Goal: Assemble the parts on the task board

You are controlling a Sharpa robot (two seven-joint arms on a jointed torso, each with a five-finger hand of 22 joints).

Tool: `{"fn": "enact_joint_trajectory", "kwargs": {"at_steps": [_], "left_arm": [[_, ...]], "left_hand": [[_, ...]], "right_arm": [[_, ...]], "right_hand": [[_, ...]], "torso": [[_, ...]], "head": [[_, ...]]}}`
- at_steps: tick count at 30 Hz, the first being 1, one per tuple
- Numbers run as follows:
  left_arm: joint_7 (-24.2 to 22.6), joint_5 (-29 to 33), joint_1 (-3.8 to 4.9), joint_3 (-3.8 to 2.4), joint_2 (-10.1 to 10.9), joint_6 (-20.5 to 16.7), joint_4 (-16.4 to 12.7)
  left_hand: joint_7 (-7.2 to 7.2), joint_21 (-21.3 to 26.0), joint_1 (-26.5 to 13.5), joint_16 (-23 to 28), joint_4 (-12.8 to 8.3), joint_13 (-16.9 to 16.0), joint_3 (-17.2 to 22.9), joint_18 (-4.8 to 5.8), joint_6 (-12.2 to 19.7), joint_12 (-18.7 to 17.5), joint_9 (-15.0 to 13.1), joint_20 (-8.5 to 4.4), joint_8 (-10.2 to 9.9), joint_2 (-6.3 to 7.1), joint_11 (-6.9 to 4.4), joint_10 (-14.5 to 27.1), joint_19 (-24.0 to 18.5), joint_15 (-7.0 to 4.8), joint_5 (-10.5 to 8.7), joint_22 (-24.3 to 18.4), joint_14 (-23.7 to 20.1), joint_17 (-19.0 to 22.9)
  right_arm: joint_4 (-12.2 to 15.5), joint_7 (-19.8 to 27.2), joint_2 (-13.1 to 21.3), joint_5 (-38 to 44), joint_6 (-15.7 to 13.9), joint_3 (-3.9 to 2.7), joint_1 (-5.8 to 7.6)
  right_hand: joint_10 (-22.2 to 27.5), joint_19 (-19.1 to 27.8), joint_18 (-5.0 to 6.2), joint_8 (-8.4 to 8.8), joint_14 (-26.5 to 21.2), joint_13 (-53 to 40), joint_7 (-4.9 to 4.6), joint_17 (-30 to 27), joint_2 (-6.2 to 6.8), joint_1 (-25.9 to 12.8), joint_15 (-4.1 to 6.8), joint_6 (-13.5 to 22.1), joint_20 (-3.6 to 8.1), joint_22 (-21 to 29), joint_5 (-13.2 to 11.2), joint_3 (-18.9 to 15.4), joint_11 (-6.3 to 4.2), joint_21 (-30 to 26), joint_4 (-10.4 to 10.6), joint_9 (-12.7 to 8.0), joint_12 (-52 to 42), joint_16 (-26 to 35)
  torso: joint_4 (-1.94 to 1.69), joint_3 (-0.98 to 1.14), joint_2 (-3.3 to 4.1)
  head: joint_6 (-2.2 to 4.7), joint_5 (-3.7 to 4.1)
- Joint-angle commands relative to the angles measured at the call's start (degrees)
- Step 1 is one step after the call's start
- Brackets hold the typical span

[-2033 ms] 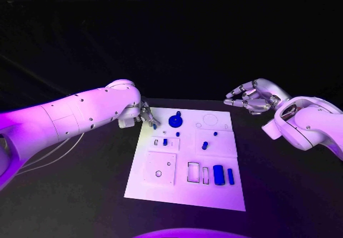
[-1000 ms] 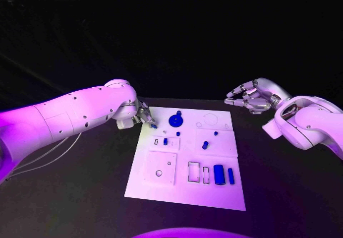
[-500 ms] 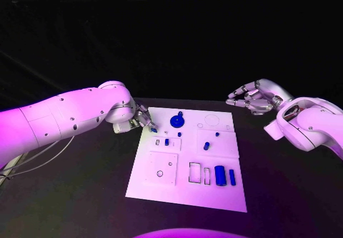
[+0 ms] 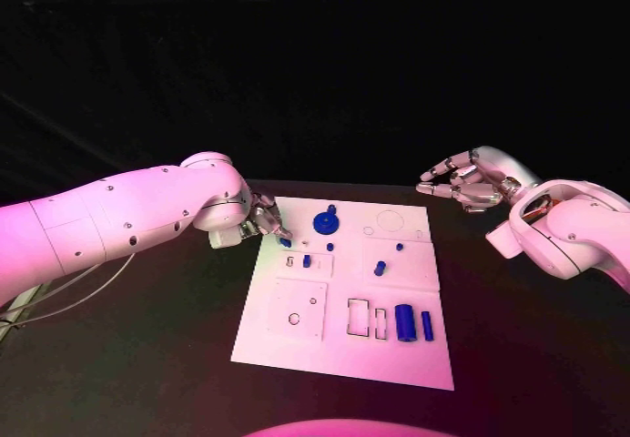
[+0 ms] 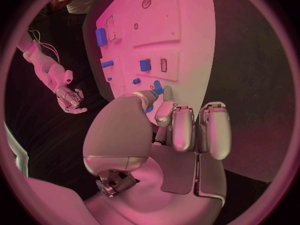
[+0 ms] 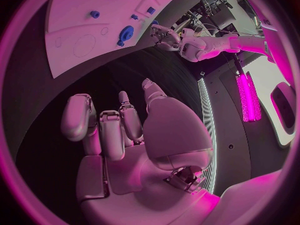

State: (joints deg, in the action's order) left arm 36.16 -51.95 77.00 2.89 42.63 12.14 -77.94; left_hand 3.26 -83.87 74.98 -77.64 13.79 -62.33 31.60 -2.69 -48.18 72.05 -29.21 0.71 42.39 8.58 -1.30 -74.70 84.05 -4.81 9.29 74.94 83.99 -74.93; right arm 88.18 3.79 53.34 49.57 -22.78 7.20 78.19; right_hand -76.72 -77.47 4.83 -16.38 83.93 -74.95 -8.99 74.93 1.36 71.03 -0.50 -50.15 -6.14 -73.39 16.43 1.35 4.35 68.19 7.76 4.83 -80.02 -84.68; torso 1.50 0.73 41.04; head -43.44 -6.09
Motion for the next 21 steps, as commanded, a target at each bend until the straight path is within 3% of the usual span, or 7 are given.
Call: {"fn": "enact_joint_trajectory", "kwargs": {"at_steps": [1,21], "left_arm": [[-1.61,-2.37,-0.12,0.06,0.19,-1.53,-0.9],[-0.76,-5.7,-1.59,0.54,1.34,-2.67,-4.39]], "left_hand": [[-0.27,0.18,0.06,0.25,-7.59,-0.16,7.17,0.08,0.05,0.16,-0.03,0.04,0.25,0.82,-0.01,-0.5,0.74,0.02,-0.11,3.43,2.4,-0.34],[-0.3,0.07,0.07,0.24,-8.19,-0.74,7.75,0.12,-0.35,0.57,-0.15,0.0,0.45,1.39,-0.07,-1.01,0.84,-0.03,-0.07,3.66,2.4,-0.35]], "right_arm": [[-0.06,0.32,-0.02,0.02,-0.14,-0.04,-0.05],[-0.03,0.35,0.14,0.01,-0.25,-0.04,-0.08]], "right_hand": [[0.18,0.31,0.47,-0.35,3.96,-0.68,-0.07,6.62,-0.3,-0.28,0.47,0.29,0.01,0.05,0.24,0.01,0.0,-0.19,0.4,0.09,0.17,0.25],[0.18,0.31,0.47,-0.35,3.96,-0.68,-0.07,6.62,-0.3,-0.28,0.47,0.29,0.01,0.05,0.24,0.01,0.0,-0.19,0.4,0.09,0.17,0.25]], "torso": [[-0.01,0.04,0.04],[0.01,0.03,0.06]], "head": [[-0.07,-0.05],[-0.28,-0.13]]}}
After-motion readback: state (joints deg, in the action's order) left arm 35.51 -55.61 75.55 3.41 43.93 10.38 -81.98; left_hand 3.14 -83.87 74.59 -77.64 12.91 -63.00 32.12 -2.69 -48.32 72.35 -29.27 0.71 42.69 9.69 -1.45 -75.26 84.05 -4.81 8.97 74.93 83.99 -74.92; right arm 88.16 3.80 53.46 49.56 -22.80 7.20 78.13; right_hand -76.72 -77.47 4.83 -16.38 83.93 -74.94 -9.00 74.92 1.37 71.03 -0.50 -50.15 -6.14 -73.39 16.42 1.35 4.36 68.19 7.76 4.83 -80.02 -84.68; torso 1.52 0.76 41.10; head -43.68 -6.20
